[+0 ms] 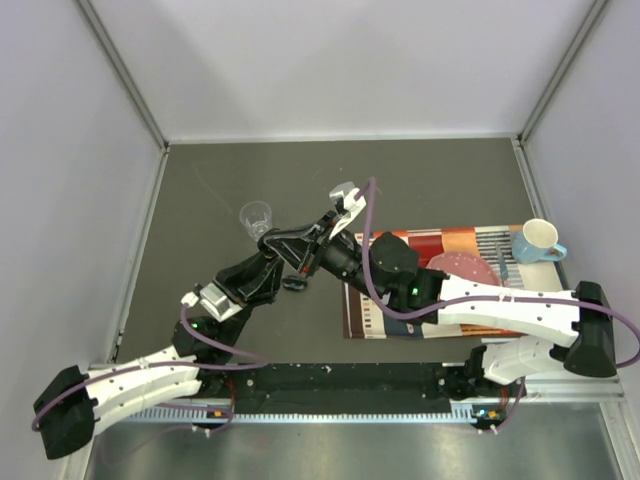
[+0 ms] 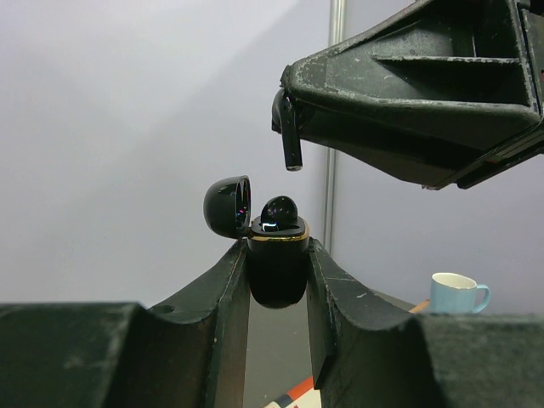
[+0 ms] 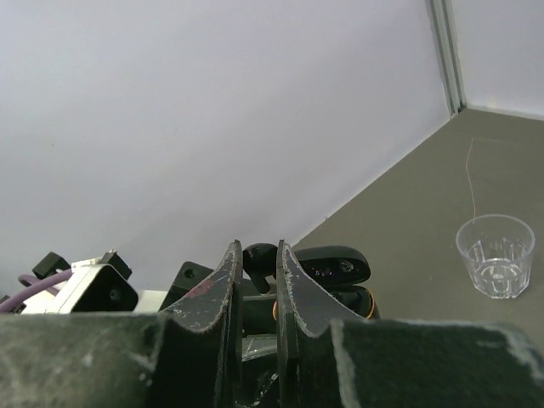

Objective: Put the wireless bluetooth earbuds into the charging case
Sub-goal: Place the earbud in the charging case.

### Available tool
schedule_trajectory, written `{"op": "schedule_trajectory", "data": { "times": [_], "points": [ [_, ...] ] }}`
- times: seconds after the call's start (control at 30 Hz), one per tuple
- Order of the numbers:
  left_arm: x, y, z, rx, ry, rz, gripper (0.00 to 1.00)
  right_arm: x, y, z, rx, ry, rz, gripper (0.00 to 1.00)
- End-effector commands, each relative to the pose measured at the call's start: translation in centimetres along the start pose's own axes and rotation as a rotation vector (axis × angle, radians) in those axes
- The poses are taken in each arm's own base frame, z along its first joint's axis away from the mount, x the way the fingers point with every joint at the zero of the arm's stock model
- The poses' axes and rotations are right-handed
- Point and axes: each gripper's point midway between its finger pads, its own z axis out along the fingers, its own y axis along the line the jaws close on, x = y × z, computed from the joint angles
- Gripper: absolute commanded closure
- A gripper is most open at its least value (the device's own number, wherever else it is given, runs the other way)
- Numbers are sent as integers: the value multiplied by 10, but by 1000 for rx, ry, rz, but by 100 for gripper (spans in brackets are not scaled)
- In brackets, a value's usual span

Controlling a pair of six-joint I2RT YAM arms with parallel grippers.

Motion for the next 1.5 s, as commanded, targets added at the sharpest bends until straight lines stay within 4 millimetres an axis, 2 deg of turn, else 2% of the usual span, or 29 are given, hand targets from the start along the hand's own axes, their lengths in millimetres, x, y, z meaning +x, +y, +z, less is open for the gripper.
{"op": "schedule_trajectory", "data": {
  "times": [0.0, 0.27, 0.8, 1.0, 1.13, 1.33, 1.47],
  "points": [
    [-58, 4, 6, -17, -219, -47, 100, -8, -3, 5, 2, -30, 30, 100],
    [-59, 5, 7, -19, -223, -48, 100, 8, -7, 6, -2, 6, 39, 100],
    [-66, 5, 10, -24, -248, -44, 100, 38, -29, -4, 61, 60, 22, 100],
    [-67, 5, 9, -21, -252, -44, 100, 23, -28, -2, 68, 31, -5, 100],
    [-63, 5, 8, -20, -238, -47, 100, 1, -14, 3, 27, -4, -7, 100],
    [-56, 8, 3, -32, -218, -49, 100, -35, 5, 0, -26, -70, -7, 100],
    [-55, 8, 1, -35, -216, -51, 100, -43, 6, -4, -28, -87, -5, 100]
  ]
}}
